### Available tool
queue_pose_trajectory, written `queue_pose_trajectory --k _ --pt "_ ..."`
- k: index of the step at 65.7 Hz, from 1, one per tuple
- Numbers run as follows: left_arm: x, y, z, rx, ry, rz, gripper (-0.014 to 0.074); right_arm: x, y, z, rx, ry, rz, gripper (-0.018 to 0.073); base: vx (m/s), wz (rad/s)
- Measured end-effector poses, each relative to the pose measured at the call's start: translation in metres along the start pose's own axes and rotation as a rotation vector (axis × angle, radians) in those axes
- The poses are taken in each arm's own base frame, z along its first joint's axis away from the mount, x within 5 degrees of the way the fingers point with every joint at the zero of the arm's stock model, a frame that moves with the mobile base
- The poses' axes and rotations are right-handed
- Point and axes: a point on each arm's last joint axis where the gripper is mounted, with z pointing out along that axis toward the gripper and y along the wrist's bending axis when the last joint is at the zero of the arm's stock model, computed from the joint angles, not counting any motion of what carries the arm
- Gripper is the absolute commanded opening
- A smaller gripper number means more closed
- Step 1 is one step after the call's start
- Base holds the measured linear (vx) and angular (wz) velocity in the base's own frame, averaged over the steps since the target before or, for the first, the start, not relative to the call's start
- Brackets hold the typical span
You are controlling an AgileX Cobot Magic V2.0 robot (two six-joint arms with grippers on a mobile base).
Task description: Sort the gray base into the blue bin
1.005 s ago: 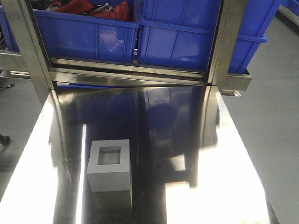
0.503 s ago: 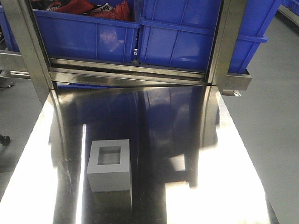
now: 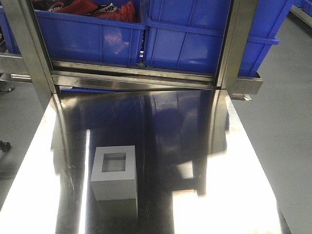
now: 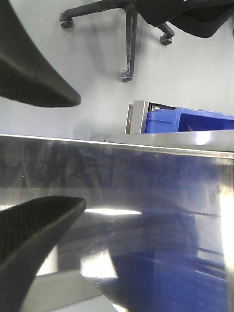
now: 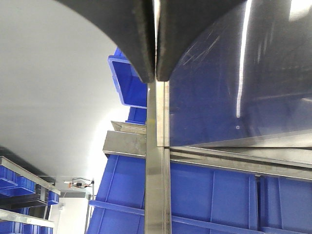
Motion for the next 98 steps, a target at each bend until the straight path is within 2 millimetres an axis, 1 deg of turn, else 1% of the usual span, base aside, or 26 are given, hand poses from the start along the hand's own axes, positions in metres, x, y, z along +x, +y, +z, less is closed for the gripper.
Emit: queue_pose_trajectory --k 15,23,36,45,55,66,78,90,98 --pt "-0.001 -0.001 -0.001 0.007 -0.001 -0.015 0.0397 0.000 0.000 0.000 0.000 0.000 0.000 -0.0009 0.00 0.00" --pt "-0.008 -0.006 -0.004 0.050 -0.002 -0.044 0.0397 0.000 0.000 0.000 0.000 0.000 0.000 -0.0009 0.00 0.00" --pt "-0.033 -0.030 -0.013 0.242 0.007 0.019 0.0397 0.000 0.000 0.000 0.000 0.000 0.000 -0.0009 0.00 0.00" --pt "-0.046 -0.049 -0.012 0.376 0.035 0.038 0.0397 0.000 0.000 0.000 0.000 0.000 0.000 -0.0009 0.00 0.00" --pt "-0.053 -0.070 0.002 0.459 0.109 0.075 0.0397 0.000 0.000 0.000 0.000 0.000 0.000 -0.0009 0.00 0.00" --pt "-0.053 -0.094 0.024 0.508 0.215 0.121 0.0397 0.000 0.000 0.000 0.000 0.000 0.000 -0.0009 0.00 0.00" --pt "-0.054 -0.124 0.045 0.540 0.281 0.166 0.0397 0.000 0.000 0.000 0.000 0.000 0.000 -0.0009 0.00 0.00" --pt "-0.052 -0.145 0.066 0.485 0.354 0.196 0.0397 0.000 0.000 0.000 0.000 0.000 0.000 -0.0009 0.00 0.00" --pt "-0.050 -0.153 0.078 0.424 0.373 0.213 0.0397 0.000 0.000 0.000 0.000 0.000 0.000 -0.0009 0.00 0.00"
